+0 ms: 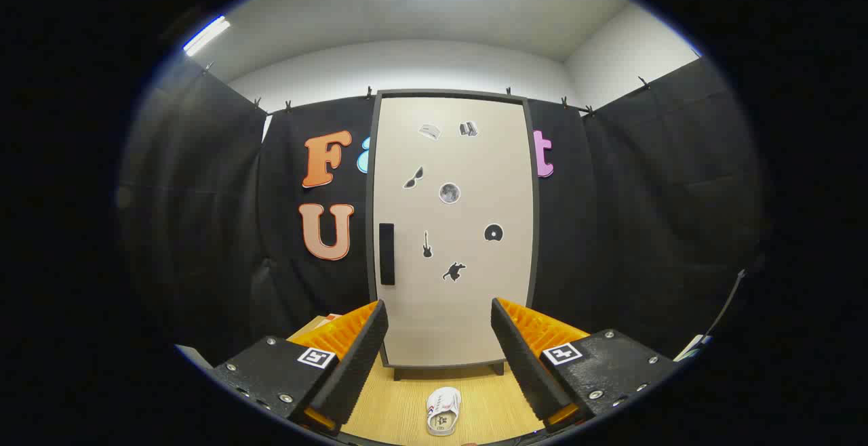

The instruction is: Open the shoe cabinet door, grab the shoes and put them into the shoe cabinet, then close the shoe cabinet door.

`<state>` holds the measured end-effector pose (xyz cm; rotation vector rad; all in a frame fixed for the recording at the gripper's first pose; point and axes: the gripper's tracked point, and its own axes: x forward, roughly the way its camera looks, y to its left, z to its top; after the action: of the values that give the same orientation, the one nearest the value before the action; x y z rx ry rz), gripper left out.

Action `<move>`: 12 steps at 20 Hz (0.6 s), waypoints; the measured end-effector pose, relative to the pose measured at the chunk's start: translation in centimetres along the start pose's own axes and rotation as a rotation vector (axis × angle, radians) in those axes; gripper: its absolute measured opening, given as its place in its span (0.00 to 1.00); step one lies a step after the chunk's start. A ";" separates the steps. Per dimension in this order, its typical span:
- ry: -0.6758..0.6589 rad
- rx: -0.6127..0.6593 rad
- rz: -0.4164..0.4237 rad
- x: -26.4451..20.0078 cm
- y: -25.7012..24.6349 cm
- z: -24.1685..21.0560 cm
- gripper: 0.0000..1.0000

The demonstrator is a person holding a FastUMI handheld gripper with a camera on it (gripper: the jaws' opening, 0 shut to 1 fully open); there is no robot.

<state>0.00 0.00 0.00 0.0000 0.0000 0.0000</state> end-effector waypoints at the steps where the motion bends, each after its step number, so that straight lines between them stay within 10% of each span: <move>1: 0.000 -0.003 -0.005 0.0 -0.2 0.0 0.96; 12: -0.005 -0.022 0.000 0.1 0.3 0.3 0.95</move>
<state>0.11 0.28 0.29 -0.0223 -0.0047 0.0001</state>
